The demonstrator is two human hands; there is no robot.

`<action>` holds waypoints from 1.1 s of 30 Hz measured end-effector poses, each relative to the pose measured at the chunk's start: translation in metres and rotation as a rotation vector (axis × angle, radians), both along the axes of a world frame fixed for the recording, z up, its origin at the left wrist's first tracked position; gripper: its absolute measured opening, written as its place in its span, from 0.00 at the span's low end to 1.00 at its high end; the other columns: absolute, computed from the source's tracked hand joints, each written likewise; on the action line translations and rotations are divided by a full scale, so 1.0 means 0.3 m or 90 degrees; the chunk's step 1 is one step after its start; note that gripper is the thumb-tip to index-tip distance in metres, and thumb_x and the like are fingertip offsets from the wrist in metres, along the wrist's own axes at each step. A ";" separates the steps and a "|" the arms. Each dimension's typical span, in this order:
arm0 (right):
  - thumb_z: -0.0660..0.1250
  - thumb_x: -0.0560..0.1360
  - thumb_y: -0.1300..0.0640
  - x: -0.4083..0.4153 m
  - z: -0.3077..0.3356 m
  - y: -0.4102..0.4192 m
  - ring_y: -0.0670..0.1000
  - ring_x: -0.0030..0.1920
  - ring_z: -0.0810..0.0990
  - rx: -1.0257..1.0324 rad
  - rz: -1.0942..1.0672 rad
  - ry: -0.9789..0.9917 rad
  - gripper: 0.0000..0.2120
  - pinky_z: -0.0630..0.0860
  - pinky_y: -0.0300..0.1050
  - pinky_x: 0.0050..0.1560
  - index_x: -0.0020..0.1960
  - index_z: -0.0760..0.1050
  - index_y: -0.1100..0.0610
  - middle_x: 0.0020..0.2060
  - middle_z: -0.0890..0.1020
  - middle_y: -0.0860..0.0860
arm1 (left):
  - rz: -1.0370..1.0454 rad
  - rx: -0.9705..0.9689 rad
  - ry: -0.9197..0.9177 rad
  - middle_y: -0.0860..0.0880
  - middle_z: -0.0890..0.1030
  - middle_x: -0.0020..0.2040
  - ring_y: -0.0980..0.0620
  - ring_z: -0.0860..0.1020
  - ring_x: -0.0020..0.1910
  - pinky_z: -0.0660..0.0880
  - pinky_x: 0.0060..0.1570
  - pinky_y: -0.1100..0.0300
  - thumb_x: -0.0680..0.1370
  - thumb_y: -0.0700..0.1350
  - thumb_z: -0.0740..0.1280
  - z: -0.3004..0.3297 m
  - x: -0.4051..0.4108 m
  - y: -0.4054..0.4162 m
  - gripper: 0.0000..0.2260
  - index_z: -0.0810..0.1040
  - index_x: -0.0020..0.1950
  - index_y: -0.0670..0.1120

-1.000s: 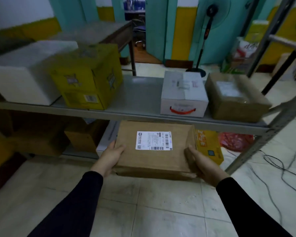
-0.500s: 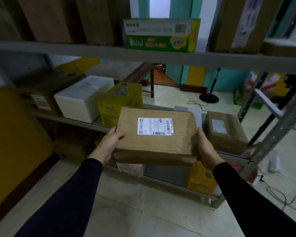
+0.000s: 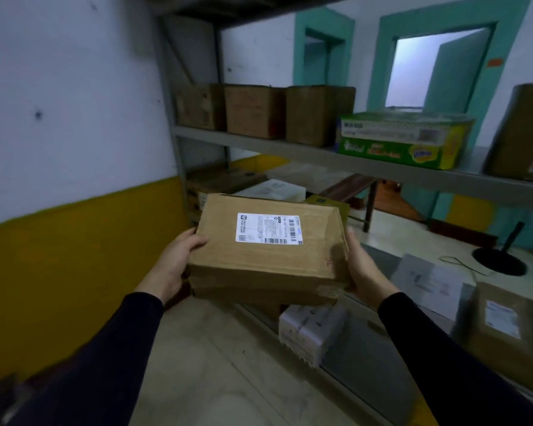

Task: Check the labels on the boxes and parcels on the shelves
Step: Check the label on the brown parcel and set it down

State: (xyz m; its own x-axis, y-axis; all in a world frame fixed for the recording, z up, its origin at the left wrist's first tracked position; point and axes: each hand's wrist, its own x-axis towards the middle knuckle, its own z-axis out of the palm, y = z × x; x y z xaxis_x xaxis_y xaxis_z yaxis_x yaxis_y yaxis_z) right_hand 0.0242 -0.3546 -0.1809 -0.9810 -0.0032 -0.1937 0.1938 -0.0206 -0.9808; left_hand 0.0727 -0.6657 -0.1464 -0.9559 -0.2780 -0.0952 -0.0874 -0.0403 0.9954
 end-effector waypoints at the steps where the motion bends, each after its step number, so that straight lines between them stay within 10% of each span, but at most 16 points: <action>1: 0.55 0.66 0.19 -0.005 0.016 -0.087 0.56 0.62 0.80 0.002 0.032 0.005 0.46 0.75 0.60 0.67 0.76 0.67 0.46 0.66 0.79 0.53 | 0.036 -0.012 0.007 0.46 0.81 0.58 0.45 0.78 0.57 0.75 0.55 0.50 0.80 0.48 0.65 0.005 0.040 -0.081 0.17 0.73 0.69 0.51; 22: 0.48 0.82 0.33 0.466 0.015 -1.662 0.57 0.60 0.80 -0.001 0.502 0.053 0.28 0.74 0.61 0.67 0.75 0.67 0.46 0.63 0.80 0.53 | 0.548 0.013 0.062 0.48 0.82 0.52 0.51 0.79 0.48 0.74 0.47 0.55 0.82 0.49 0.63 0.010 1.131 -1.205 0.06 0.77 0.57 0.51; 33: 0.56 0.55 0.13 0.613 -0.106 -2.199 0.57 0.62 0.79 0.010 0.557 0.025 0.57 0.75 0.63 0.65 0.77 0.64 0.42 0.68 0.77 0.52 | 0.612 -0.044 -0.007 0.47 0.80 0.59 0.50 0.78 0.54 0.74 0.51 0.57 0.84 0.48 0.61 -0.114 1.329 -1.666 0.14 0.73 0.69 0.48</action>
